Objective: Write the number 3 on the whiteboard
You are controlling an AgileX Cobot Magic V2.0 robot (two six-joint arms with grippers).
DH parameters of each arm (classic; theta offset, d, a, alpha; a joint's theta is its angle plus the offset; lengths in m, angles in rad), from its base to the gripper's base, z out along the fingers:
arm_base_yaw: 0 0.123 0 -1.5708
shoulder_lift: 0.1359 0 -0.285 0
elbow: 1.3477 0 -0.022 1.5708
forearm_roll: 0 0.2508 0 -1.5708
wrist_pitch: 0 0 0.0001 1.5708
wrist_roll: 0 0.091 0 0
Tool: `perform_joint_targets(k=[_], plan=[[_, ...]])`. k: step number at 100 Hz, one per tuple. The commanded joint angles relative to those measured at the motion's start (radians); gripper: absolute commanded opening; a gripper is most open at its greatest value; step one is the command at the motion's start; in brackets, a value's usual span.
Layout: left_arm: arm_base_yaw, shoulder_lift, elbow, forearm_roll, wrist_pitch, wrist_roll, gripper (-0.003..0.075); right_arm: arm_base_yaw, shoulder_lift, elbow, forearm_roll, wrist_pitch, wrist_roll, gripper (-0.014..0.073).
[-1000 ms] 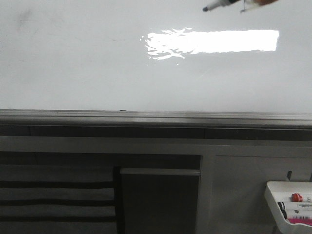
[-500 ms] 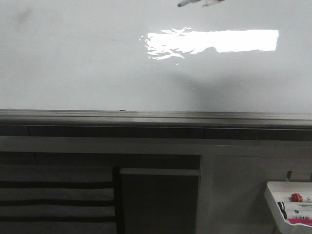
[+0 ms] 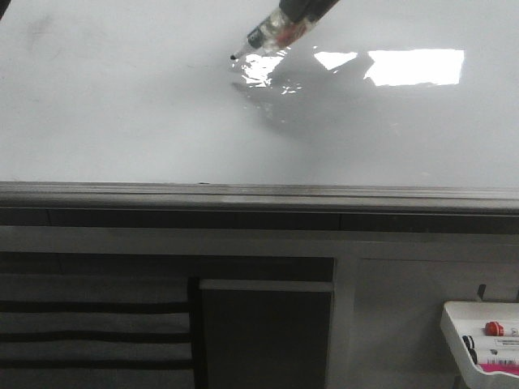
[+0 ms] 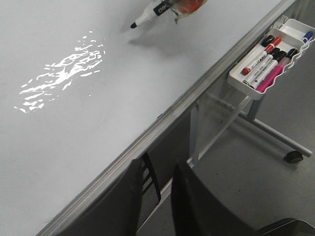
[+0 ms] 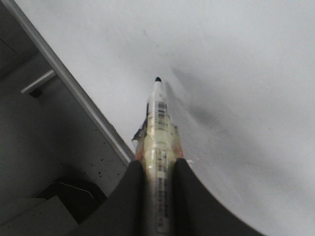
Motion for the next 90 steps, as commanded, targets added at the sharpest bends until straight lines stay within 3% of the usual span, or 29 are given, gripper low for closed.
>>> perform_joint_targets(k=[1, 28, 39, 53, 75, 90], plan=[[0.001, -0.004, -0.025, -0.046, -0.047, -0.011, 0.0114, 0.001, -0.014, -0.038, -0.004, -0.045, 0.001, -0.0052], [0.001, -0.004, -0.025, -0.046, -0.047, -0.011, 0.0114, -0.017, -0.007, -0.040, -0.080, -0.073, 0.058, -0.0052], [0.001, -0.004, -0.025, -0.046, -0.047, -0.011, 0.0114, -0.047, -0.008, -0.040, -0.146, -0.014, 0.095, -0.0052], [0.001, -0.004, -0.025, -0.046, -0.047, -0.011, 0.0114, -0.054, -0.011, -0.035, -0.105, 0.080, 0.095, -0.0052], [0.001, -0.004, -0.025, -0.046, -0.047, -0.011, 0.0114, 0.012, 0.024, -0.004, -0.041, -0.076, 0.067, -0.0052], [0.001, -0.004, -0.025, -0.046, -0.047, -0.011, 0.0114, -0.028, 0.003, -0.002, -0.065, 0.002, 0.071, -0.0052]])
